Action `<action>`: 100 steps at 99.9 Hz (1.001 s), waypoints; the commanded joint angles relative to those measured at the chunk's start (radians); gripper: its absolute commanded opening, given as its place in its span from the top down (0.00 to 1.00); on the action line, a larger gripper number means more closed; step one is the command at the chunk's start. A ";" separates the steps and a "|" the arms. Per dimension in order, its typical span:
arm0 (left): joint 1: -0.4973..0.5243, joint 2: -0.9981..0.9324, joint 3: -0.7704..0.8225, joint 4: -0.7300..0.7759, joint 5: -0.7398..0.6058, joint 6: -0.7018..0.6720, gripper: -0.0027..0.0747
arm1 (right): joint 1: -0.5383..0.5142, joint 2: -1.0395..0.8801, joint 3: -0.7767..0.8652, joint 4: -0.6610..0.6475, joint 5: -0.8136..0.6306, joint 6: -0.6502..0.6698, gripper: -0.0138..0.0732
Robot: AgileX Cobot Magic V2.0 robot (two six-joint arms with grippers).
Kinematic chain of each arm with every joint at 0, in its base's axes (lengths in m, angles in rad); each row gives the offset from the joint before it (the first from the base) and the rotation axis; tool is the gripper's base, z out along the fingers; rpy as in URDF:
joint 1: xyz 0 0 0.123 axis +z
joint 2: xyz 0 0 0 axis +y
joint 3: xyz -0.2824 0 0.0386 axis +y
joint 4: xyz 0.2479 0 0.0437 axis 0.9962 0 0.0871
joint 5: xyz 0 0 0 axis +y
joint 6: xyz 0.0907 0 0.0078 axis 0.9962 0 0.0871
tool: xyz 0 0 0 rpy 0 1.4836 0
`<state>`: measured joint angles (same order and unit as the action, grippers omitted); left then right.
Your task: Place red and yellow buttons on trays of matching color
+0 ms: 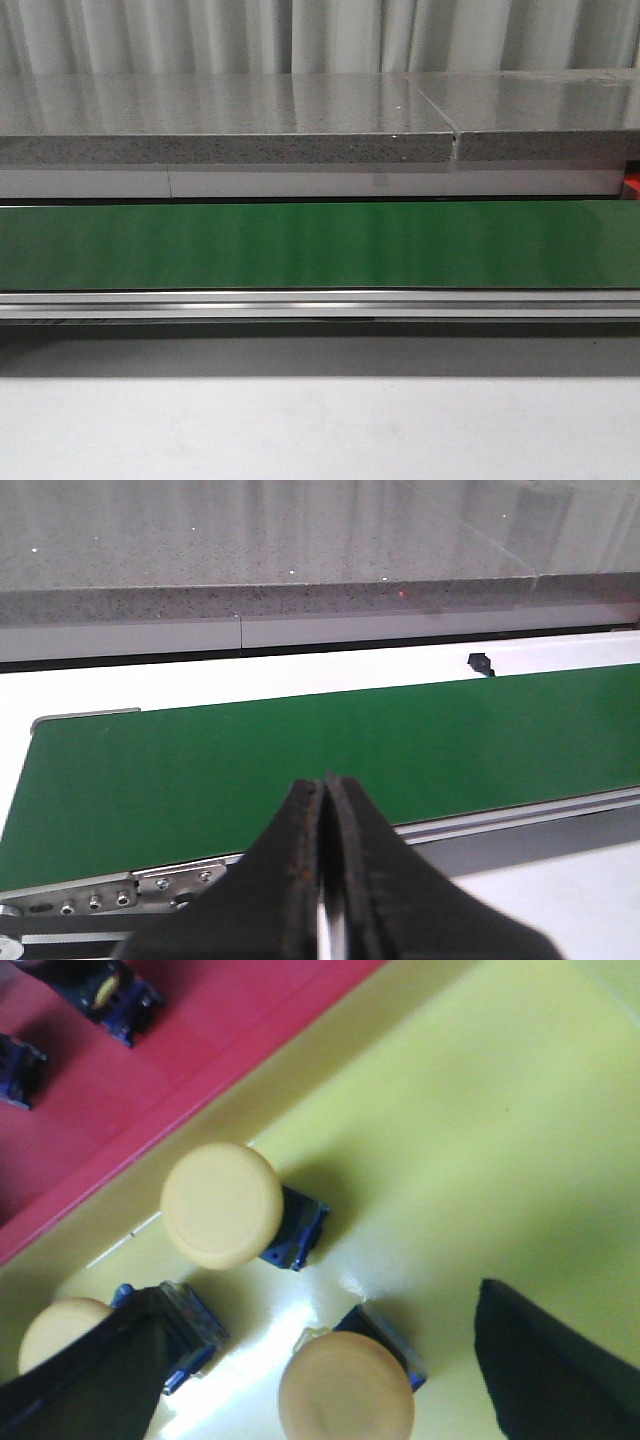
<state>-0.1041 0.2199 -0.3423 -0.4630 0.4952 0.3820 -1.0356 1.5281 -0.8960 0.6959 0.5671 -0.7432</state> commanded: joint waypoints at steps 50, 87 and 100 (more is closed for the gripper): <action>-0.005 0.008 -0.026 -0.023 -0.070 -0.007 0.99 | 0.364 -0.354 -0.027 0.107 -0.115 -0.035 0.12; -0.005 0.008 -0.026 -0.023 -0.070 -0.007 0.99 | 0.758 -0.442 -0.024 0.031 -0.145 -0.045 0.13; -0.005 0.008 -0.026 -0.023 -0.070 -0.007 0.99 | 0.857 -0.498 -0.023 0.003 -0.141 -0.045 0.16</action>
<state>-0.1041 0.2199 -0.3423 -0.4630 0.4952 0.3795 -0.2259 1.0875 -0.8942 0.7043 0.4770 -0.7748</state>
